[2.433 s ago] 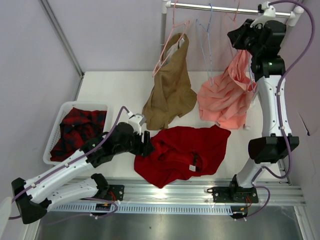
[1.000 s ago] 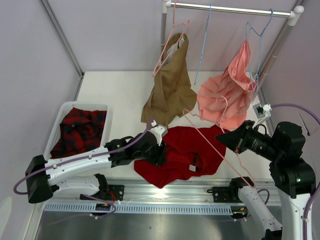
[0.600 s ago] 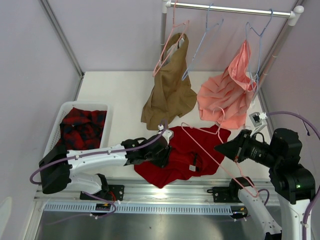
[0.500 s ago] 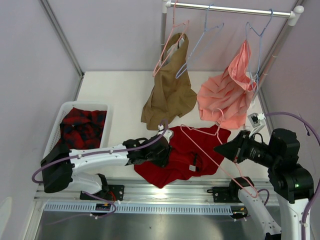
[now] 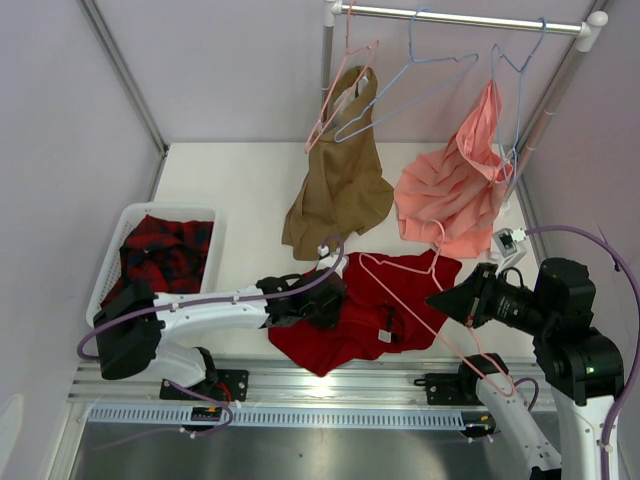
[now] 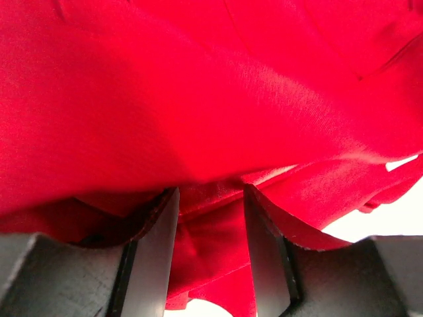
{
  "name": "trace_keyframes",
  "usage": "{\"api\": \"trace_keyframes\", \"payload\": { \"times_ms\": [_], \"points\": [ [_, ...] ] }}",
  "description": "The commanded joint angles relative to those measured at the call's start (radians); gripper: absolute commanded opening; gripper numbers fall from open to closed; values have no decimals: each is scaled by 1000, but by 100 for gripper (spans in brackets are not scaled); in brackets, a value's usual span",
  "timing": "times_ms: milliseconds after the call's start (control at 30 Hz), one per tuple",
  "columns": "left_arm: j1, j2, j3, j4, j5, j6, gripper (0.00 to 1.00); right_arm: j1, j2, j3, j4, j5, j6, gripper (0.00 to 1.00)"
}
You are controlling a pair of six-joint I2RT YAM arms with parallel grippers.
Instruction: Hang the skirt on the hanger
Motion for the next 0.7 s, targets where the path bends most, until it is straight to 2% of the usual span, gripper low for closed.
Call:
{"api": "trace_keyframes", "payload": {
  "times_ms": [0,267,667],
  "points": [
    [-6,0,68,-15,-71,-7,49,3,-13,0,33,-35,4,0],
    [-6,-13,65,-42,-91,-13,48,16,-11,17,26,-98,-5,0],
    [-6,45,49,-34,-94,-17,46,9,-28,52,-82,-66,-42,0]
  ]
}}
